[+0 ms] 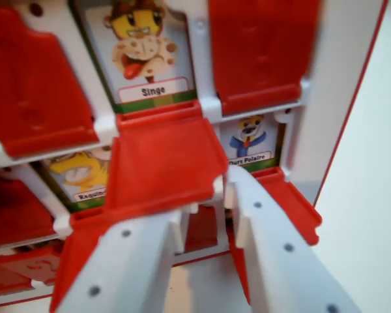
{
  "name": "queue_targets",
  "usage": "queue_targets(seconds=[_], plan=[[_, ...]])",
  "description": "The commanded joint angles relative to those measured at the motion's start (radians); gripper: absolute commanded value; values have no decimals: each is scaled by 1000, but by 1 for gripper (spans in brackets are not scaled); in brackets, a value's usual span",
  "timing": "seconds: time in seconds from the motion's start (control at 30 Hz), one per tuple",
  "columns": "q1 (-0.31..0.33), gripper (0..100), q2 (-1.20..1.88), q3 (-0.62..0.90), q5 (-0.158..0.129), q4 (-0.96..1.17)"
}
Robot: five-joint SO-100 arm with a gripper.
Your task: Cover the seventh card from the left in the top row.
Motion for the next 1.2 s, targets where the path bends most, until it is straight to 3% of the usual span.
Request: queue_targets(seconds=[0.0,0.73,0.9,1.17], plan=[[-15,4,11,-127,8,-21],[-35,4,-117,-351,12,35],[-41,4,-69,-333,23,94],[-20,4,328,-130,11,324]])
